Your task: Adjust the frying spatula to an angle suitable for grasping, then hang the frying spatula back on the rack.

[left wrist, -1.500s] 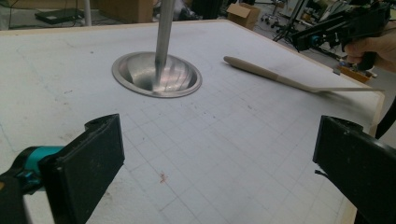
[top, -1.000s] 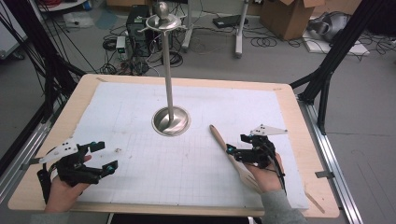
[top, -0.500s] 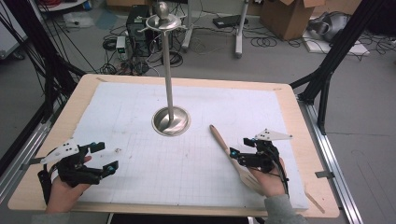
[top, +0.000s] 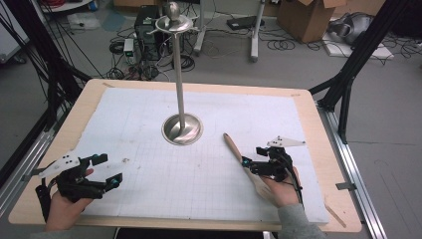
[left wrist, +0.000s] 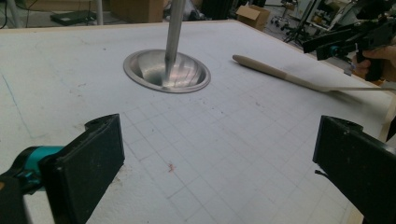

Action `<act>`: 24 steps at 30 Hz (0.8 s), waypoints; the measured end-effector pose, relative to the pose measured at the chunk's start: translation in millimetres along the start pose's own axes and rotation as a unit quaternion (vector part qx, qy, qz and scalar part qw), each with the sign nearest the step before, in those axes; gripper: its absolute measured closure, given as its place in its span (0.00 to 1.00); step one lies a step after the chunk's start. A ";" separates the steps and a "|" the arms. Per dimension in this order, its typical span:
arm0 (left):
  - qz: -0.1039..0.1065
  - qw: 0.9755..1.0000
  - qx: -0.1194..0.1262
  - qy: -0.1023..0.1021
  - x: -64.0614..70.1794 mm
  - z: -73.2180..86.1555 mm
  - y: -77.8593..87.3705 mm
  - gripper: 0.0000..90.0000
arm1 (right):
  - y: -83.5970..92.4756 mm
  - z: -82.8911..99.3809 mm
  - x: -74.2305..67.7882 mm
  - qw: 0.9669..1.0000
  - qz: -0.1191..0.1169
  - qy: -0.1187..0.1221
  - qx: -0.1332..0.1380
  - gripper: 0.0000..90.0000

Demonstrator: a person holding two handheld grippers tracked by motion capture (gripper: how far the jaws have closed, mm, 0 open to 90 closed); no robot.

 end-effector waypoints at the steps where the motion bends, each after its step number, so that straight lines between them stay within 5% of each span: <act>1: 0.000 1.000 0.000 0.000 0.0 0.0 0.0 0.03 | -0.7 -0.1 0.5 1.000 0.000 0.001 0.001 0.28; 24: 0.001 1.000 -0.003 0.002 -1.5 1.7 -0.8 0.03 | -18.1 5.5 5.4 1.000 0.013 -0.011 -0.018 0.29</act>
Point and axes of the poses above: each handheld gripper's, and its own axes: y roughly backward along the jaws, z roughly out of its underside, x roughly to its right, the point moved 10 cm from there along -y, roughly forward along the jaws, and after that the axes turned 9 degrees about z, right-handed, at the moved point
